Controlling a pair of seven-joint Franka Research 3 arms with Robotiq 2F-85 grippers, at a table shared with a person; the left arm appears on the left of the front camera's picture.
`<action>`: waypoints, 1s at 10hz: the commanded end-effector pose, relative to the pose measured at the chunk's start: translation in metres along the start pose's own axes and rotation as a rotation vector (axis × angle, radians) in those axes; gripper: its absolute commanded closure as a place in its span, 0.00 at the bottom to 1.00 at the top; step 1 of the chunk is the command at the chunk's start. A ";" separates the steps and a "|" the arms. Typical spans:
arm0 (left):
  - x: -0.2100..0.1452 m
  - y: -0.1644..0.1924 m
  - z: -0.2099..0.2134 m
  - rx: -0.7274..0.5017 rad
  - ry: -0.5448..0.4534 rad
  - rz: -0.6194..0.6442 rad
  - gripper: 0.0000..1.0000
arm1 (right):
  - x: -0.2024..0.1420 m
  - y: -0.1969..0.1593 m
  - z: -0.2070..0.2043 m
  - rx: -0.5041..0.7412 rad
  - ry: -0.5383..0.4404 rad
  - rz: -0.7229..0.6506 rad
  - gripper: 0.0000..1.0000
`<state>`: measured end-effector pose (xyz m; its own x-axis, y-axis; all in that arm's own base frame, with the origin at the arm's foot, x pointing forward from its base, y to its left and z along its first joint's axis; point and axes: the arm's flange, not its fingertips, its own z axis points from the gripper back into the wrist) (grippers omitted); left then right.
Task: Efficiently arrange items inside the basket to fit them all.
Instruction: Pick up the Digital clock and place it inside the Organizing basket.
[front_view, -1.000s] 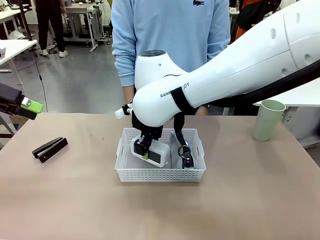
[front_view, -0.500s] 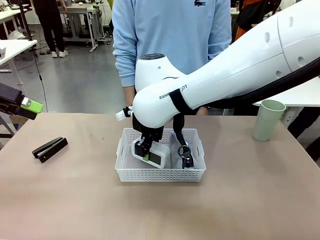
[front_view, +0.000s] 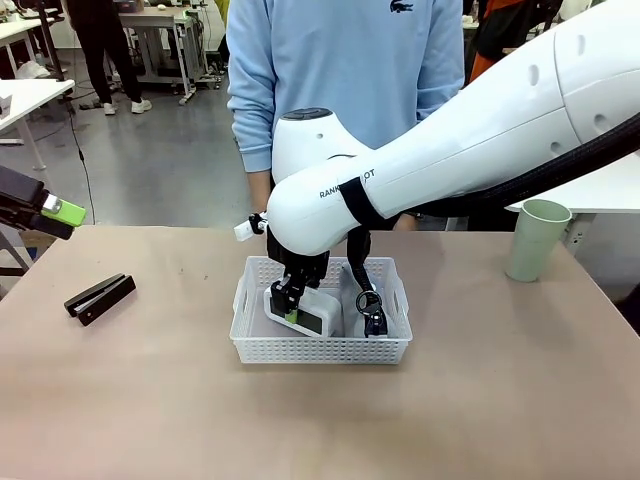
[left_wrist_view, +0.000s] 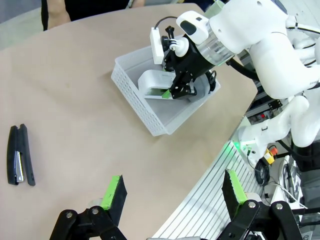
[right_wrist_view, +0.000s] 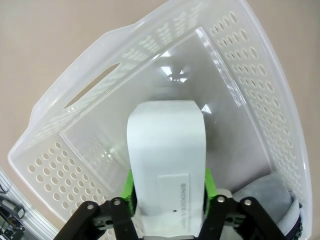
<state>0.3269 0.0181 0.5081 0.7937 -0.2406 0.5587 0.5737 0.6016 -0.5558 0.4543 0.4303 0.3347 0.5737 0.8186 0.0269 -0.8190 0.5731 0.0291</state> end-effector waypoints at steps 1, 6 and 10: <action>0.001 0.000 0.001 -0.019 -0.016 -0.017 0.00 | 0.005 0.002 0.000 0.022 -0.002 -0.018 0.00; 0.001 0.000 0.001 -0.019 -0.016 -0.017 0.00 | -0.005 -0.004 0.009 0.035 -0.036 -0.028 0.00; 0.001 0.000 0.001 -0.019 -0.016 -0.017 0.00 | -0.011 -0.005 0.020 0.077 -0.123 0.039 0.00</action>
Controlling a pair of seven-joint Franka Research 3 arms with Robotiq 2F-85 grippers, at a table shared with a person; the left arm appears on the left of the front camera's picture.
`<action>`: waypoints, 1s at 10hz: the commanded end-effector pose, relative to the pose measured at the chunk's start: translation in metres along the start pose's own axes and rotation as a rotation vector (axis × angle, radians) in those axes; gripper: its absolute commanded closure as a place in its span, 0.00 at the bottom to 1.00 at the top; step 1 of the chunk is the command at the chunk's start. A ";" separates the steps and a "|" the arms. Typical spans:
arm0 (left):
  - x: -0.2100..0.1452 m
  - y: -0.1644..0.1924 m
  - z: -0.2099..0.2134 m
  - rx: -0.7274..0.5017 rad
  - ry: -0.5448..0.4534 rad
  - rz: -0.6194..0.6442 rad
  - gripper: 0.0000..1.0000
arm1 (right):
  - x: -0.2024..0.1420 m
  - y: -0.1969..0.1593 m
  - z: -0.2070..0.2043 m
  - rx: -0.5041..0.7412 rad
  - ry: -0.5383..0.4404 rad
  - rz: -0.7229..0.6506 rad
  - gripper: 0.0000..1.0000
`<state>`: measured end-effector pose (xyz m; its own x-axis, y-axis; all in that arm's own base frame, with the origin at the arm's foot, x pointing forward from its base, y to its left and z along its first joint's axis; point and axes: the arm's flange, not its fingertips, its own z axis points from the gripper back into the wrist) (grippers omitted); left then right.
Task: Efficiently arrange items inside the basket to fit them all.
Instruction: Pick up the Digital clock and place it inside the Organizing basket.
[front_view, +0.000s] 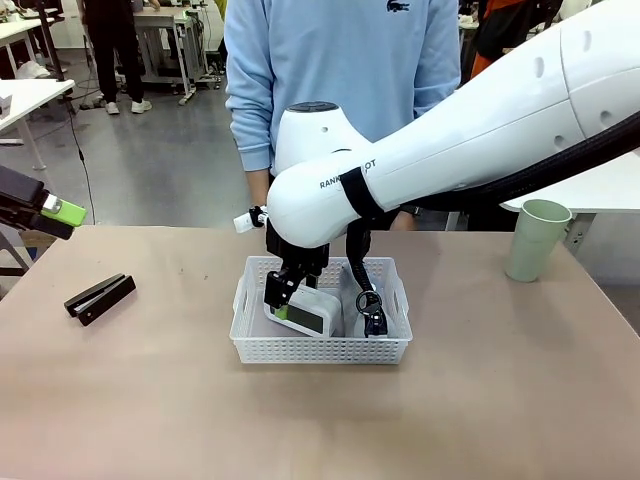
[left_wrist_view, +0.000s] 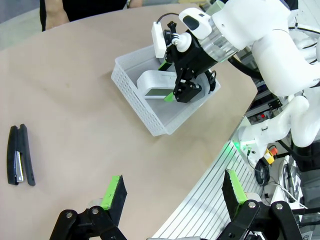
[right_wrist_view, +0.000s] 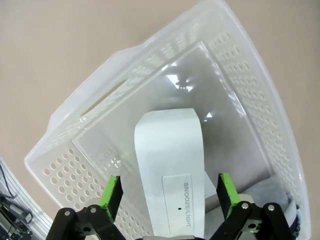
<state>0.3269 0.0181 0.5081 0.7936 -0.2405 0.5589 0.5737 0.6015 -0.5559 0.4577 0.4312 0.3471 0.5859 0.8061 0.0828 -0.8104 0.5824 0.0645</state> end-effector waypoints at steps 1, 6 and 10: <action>0.001 0.000 0.001 -0.018 -0.016 -0.017 0.00 | -0.020 -0.005 0.025 0.027 -0.056 0.019 0.00; 0.001 0.000 0.001 -0.018 -0.016 -0.017 0.00 | -0.161 -0.055 0.199 0.148 -0.370 -0.222 0.00; 0.001 0.000 0.001 -0.018 -0.016 -0.017 0.00 | -0.360 -0.137 0.236 0.483 -0.622 -0.571 0.00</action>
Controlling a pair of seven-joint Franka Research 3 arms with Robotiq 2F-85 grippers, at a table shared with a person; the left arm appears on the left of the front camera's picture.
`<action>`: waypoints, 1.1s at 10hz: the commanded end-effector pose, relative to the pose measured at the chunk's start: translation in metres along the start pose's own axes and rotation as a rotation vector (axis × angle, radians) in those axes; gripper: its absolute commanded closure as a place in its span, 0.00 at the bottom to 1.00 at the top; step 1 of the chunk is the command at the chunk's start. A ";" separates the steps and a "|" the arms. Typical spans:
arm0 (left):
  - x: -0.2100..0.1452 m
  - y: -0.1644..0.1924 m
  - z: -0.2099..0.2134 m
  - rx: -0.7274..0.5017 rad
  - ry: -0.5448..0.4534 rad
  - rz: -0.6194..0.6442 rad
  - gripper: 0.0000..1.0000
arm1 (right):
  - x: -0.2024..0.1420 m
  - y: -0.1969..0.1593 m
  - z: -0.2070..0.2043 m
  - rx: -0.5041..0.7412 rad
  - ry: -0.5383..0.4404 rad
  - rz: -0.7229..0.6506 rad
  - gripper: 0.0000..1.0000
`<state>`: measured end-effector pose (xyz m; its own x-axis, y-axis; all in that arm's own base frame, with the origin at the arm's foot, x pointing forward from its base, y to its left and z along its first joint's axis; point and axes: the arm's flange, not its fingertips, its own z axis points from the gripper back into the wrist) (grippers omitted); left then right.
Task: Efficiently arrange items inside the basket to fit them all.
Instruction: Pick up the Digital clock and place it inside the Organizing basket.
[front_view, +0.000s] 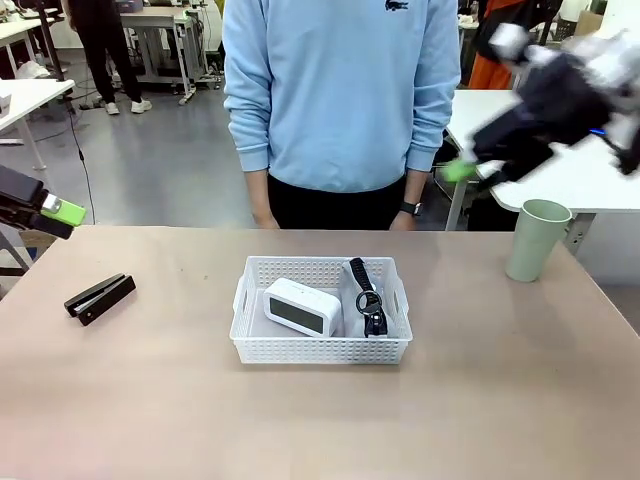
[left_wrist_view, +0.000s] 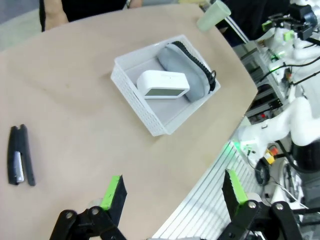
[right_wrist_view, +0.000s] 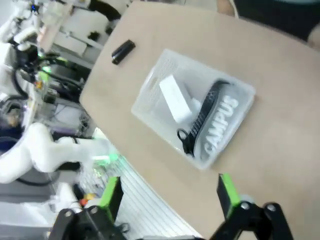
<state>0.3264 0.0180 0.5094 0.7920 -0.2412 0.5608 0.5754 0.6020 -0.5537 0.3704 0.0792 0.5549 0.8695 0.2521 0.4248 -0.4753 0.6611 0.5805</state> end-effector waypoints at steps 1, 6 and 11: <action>0.000 0.001 0.000 -0.020 -0.015 -0.014 0.00 | -0.055 -0.058 0.050 0.070 -0.121 -0.196 0.00; 0.000 0.001 0.000 -0.020 -0.015 -0.014 0.00 | -0.199 -0.173 0.074 0.296 -0.263 -0.610 0.00; 0.000 0.001 0.000 -0.020 -0.015 -0.014 0.00 | -0.187 -0.176 0.098 0.266 -0.228 -0.569 0.00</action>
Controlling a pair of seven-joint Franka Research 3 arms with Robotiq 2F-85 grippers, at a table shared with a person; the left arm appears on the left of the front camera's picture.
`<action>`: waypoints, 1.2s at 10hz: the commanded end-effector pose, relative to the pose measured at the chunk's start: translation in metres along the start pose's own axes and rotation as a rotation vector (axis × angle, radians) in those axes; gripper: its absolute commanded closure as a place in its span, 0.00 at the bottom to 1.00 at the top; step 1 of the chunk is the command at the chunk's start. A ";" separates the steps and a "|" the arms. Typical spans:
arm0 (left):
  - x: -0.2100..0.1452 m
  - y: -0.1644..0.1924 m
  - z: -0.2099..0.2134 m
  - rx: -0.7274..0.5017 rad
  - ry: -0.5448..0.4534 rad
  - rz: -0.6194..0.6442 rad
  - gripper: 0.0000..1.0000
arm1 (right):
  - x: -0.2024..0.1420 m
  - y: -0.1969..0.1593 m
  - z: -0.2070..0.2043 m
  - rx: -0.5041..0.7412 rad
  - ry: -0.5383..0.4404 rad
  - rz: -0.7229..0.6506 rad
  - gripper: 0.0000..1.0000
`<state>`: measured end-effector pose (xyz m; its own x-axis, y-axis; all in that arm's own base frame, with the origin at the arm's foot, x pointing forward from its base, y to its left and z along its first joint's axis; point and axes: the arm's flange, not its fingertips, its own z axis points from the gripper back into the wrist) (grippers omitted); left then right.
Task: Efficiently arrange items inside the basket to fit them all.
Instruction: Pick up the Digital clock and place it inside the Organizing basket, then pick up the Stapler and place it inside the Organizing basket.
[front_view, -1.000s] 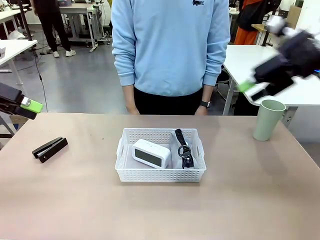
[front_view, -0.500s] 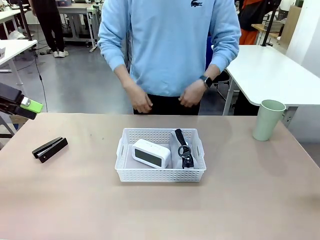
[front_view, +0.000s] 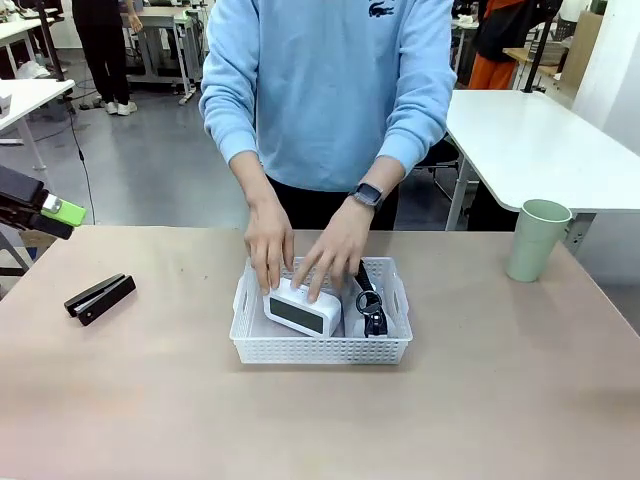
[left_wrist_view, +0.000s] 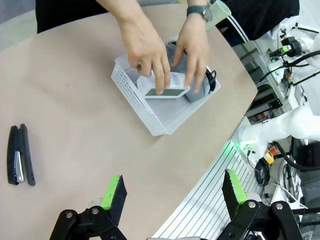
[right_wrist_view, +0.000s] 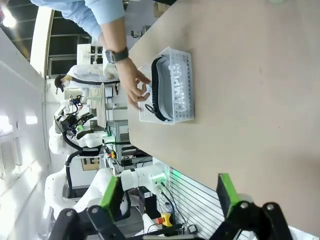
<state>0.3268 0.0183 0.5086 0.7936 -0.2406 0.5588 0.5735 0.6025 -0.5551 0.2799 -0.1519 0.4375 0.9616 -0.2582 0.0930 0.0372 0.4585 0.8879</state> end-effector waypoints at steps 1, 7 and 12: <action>0.001 0.000 0.000 -0.020 -0.016 -0.016 0.00 | -0.001 0.003 0.004 0.026 -0.014 0.024 0.00; 0.001 0.000 0.000 -0.020 -0.016 -0.016 0.00 | -0.001 0.003 0.004 0.026 -0.014 0.024 0.00; 0.001 0.000 0.000 -0.020 -0.016 -0.016 0.00 | -0.001 0.003 0.004 0.026 -0.014 0.024 0.00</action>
<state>0.3268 0.0183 0.5086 0.7936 -0.2406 0.5589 0.5736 0.6024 -0.5551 0.2772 -0.1527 0.4402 0.9607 -0.2602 0.0967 0.0350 0.4588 0.8878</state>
